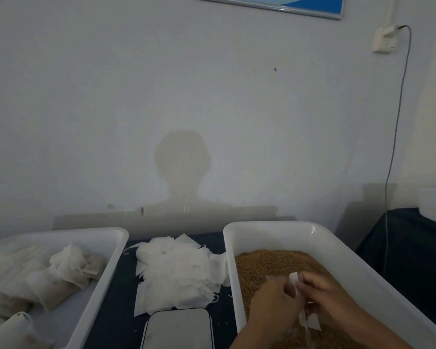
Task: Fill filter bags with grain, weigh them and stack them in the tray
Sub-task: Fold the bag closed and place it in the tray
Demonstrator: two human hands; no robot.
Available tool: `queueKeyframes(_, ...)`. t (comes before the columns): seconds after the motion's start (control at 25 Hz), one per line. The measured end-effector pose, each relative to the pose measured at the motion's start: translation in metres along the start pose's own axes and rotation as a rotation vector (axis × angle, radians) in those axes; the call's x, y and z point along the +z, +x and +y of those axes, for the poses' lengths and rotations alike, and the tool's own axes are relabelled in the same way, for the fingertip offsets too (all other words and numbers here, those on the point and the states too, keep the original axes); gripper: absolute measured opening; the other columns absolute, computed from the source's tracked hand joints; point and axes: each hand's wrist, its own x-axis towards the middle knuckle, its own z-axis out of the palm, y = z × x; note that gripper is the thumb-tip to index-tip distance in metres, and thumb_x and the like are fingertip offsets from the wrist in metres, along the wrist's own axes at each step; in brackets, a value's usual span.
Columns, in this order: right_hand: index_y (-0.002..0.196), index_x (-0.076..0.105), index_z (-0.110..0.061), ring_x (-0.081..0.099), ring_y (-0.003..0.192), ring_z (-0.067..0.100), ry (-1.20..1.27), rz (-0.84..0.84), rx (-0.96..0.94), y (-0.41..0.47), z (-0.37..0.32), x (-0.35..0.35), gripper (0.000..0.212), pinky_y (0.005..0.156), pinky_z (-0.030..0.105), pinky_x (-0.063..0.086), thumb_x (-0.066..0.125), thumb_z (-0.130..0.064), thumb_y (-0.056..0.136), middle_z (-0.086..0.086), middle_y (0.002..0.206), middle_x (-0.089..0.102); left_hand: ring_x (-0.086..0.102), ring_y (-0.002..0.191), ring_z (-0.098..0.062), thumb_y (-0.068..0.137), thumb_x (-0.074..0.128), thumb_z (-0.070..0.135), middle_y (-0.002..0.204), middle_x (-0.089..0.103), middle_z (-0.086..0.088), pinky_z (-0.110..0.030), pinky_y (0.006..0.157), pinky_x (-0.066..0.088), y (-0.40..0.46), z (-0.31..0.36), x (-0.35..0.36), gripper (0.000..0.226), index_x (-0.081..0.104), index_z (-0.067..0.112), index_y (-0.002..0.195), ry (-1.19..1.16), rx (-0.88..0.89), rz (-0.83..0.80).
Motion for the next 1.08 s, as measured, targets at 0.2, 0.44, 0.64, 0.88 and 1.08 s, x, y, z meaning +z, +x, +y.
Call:
queueKeyframes(0.2, 0.07, 0.046, -0.006, 0.056, 0.049, 0.016, -0.203, 0.052, -0.019, -0.001, 0.001, -0.001, 0.027, 0.047, 0.025, 0.047, 0.053, -0.01, 0.095, 0.004, 0.057, 0.057, 0.054, 0.086, -0.011, 0.091, 0.054, 0.034, 0.091, 0.057, 0.009, -0.026, 0.077, 0.042, 0.0, -0.004, 0.003, 0.017, 0.045, 0.029, 0.077, 0.044, 0.0, -0.01)
queueKeyframes(0.44, 0.064, 0.054, -0.017, 0.061, 0.057, 0.015, -0.253, 0.116, 0.027, -0.004, 0.0, -0.004, 0.032, 0.052, 0.026, 0.046, 0.051, -0.011, 0.095, 0.006, 0.065, 0.064, 0.043, 0.063, -0.003, 0.089, 0.053, 0.018, 0.072, 0.047, 0.013, -0.019, 0.059, 0.036, 0.002, -0.011, 0.001, 0.024, 0.039, 0.028, 0.073, -0.022, -0.031, 0.142)
queueKeyframes(0.64, 0.085, 0.053, -0.018, 0.054, 0.069, 0.01, -0.685, 0.079, 0.141, 0.006, -0.01, -0.029, 0.021, 0.061, 0.022, 0.041, 0.051, -0.036, 0.096, 0.0, 0.082, 0.059, 0.039, 0.053, -0.008, 0.091, 0.047, 0.008, 0.063, 0.045, 0.006, -0.022, 0.051, 0.034, 0.003, -0.012, 0.003, 0.016, 0.041, 0.022, 0.089, -0.04, 0.04, 0.223)
queueKeyframes(0.88, 0.074, 0.041, -0.035, 0.041, 0.07, 0.001, -1.252, -0.086, 0.204, 0.014, 0.002, -0.019, 0.025, 0.062, 0.017, 0.034, 0.062, -0.047, 0.084, -0.013, 0.08, 0.047, 0.057, 0.067, -0.014, 0.091, 0.046, 0.014, 0.077, 0.063, 0.002, -0.026, 0.06, 0.045, 0.004, -0.009, 0.002, 0.017, 0.062, 0.013, 0.086, 0.033, -0.015, 0.263)
queueKeyframes(1.08, 0.089, 0.059, -0.025, 0.055, 0.076, 0.004, -1.266, -0.022, 0.185, 0.007, -0.015, -0.023, 0.015, 0.065, 0.017, 0.043, 0.055, -0.04, 0.091, -0.009, 0.086, 0.058, 0.052, 0.064, -0.005, 0.083, 0.057, 0.015, 0.072, 0.058, 0.007, -0.015, 0.058, 0.043, 0.0, -0.006, -0.001, 0.008, 0.059, 0.018, 0.075, 0.039, -0.014, 0.298)
